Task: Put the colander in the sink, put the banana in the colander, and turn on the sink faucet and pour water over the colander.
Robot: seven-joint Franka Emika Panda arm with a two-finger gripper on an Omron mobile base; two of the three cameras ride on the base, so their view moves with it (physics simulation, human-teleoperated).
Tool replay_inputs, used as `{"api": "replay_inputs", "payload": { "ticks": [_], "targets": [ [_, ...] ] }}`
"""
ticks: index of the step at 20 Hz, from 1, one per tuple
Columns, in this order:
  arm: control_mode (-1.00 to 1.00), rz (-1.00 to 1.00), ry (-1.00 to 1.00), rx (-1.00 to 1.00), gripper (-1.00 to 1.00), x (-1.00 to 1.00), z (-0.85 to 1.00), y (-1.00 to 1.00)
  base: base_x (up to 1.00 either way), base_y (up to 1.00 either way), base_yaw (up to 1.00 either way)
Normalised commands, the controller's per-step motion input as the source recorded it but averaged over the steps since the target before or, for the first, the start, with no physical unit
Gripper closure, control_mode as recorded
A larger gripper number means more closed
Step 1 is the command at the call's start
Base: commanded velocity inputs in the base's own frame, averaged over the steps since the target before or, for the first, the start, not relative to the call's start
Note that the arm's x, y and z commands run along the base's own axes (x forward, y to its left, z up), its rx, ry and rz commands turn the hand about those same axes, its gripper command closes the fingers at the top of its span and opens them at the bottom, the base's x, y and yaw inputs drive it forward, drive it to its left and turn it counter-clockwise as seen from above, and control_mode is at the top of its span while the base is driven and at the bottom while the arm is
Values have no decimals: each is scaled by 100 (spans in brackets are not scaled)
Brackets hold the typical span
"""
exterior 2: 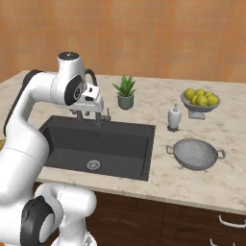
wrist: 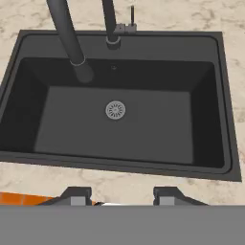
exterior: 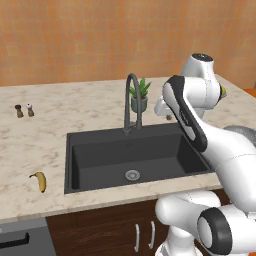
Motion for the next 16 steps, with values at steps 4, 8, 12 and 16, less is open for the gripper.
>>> {"api": "replay_inputs", "payload": {
  "ticks": [4,8,12,16],
  "targets": [
    [-100,0,0,0,-100,-25,-2,-4,0,0,0],
    [-100,-5,0,0,-100,-35,-11,-84,0,0,0],
    [-100,-5,0,0,-100,-11,-9,-100,0,0,0],
    [-100,-7,3,0,-100,0,-10,-100,0,0,0]
  ]
}}
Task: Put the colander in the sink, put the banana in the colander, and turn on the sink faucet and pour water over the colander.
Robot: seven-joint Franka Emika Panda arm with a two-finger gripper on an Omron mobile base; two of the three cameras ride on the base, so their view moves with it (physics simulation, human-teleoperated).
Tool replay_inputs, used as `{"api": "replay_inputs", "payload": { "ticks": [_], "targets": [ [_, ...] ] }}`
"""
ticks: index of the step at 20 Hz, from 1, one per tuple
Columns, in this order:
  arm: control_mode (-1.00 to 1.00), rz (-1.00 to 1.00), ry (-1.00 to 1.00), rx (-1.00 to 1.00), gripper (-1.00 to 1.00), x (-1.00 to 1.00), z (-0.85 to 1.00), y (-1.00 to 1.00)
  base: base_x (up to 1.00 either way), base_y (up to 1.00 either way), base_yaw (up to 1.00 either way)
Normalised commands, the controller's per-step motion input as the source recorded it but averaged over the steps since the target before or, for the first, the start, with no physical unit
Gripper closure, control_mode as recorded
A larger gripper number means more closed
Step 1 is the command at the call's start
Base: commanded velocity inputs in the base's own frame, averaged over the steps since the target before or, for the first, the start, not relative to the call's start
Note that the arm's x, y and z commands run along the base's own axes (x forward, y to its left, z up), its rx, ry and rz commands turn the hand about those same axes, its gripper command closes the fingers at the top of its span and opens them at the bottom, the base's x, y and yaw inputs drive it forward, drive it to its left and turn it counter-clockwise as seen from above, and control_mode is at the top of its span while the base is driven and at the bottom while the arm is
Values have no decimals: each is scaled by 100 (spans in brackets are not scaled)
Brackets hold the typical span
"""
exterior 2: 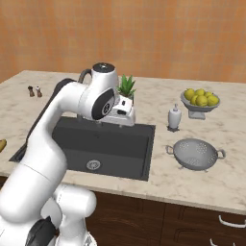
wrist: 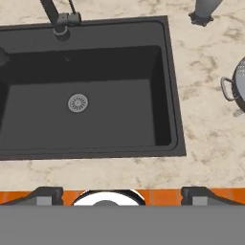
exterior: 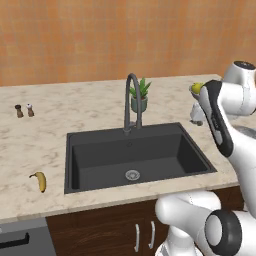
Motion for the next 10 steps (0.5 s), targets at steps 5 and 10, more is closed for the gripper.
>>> {"api": "replay_inputs", "payload": {
  "ticks": [5,10],
  "targets": [
    [-100,-4,7,0,-100,2,-14,-100,0,0,0],
    [-100,-2,5,-1,-100,10,-17,-91,0,0,0]
  ]
}}
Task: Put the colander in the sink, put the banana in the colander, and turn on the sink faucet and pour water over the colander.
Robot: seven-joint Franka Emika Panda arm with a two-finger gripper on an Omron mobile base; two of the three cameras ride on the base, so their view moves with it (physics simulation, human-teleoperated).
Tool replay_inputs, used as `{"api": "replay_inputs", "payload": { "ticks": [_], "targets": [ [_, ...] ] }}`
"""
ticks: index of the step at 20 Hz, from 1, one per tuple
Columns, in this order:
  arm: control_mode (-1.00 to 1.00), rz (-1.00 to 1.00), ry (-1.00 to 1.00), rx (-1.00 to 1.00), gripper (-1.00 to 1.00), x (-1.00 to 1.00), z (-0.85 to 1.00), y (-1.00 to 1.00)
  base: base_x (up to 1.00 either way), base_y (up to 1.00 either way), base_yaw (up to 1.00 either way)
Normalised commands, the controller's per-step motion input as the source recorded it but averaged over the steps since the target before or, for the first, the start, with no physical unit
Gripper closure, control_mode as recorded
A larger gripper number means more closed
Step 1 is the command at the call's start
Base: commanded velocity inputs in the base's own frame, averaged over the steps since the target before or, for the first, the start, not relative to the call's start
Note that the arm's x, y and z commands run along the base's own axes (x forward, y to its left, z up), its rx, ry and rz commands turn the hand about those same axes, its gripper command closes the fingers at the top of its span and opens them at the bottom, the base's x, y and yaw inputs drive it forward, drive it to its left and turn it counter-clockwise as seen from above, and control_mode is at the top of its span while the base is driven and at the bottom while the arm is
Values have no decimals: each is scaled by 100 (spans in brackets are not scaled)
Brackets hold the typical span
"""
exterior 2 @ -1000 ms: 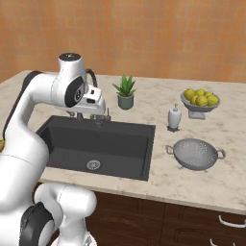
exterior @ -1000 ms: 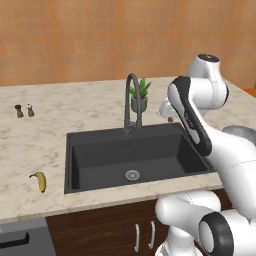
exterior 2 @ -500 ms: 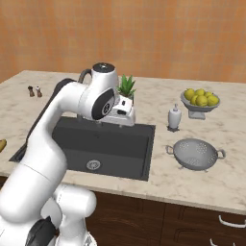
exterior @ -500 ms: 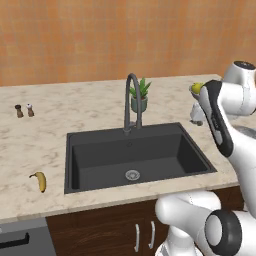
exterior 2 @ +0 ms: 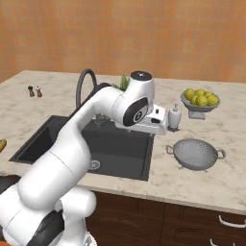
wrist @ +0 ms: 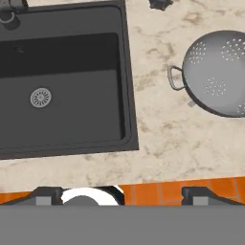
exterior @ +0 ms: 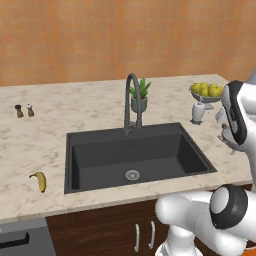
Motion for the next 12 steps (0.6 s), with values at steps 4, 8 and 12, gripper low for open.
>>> {"api": "replay_inputs", "payload": {
  "ticks": [4,8,12],
  "targets": [
    [-100,-1,4,-1,-100,11,-19,-84,0,0,0],
    [-100,0,1,-1,-100,13,-22,-78,0,0,0],
    [-100,0,1,-5,-100,17,-31,-68,0,0,0]
  ]
}}
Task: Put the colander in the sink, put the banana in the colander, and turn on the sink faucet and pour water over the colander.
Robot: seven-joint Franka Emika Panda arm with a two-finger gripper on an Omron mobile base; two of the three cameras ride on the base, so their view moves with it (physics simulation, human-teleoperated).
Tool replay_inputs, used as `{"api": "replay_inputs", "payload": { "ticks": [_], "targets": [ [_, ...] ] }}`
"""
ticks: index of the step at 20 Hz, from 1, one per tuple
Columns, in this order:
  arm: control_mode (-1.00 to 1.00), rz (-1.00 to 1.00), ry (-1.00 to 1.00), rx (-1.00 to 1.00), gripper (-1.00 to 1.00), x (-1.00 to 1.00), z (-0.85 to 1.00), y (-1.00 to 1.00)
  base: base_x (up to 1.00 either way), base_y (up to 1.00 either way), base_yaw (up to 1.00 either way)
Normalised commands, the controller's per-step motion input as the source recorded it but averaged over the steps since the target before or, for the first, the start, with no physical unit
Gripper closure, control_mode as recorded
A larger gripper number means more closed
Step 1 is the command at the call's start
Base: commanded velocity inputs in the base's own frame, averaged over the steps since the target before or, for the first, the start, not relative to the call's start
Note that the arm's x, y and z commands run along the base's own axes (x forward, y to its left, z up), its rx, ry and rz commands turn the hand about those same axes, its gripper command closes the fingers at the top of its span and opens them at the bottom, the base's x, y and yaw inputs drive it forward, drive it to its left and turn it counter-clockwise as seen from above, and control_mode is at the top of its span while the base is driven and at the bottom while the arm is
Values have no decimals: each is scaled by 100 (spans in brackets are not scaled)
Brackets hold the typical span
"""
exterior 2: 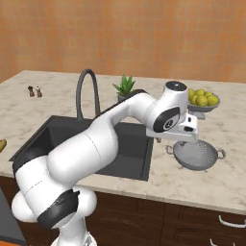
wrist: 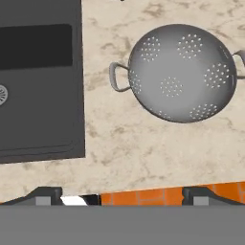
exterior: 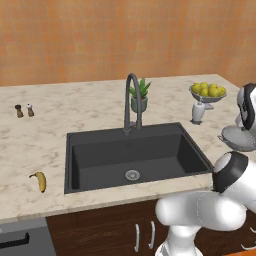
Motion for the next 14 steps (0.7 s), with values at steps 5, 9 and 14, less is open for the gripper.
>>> {"api": "replay_inputs", "payload": {
  "ticks": [5,9,14],
  "targets": [
    [-100,0,0,-12,-100,20,-32,-63,0,0,0],
    [-100,0,0,-14,-100,16,-30,-51,0,0,0],
    [-100,0,1,-16,-100,10,-36,-10,0,0,0]
  ]
}}
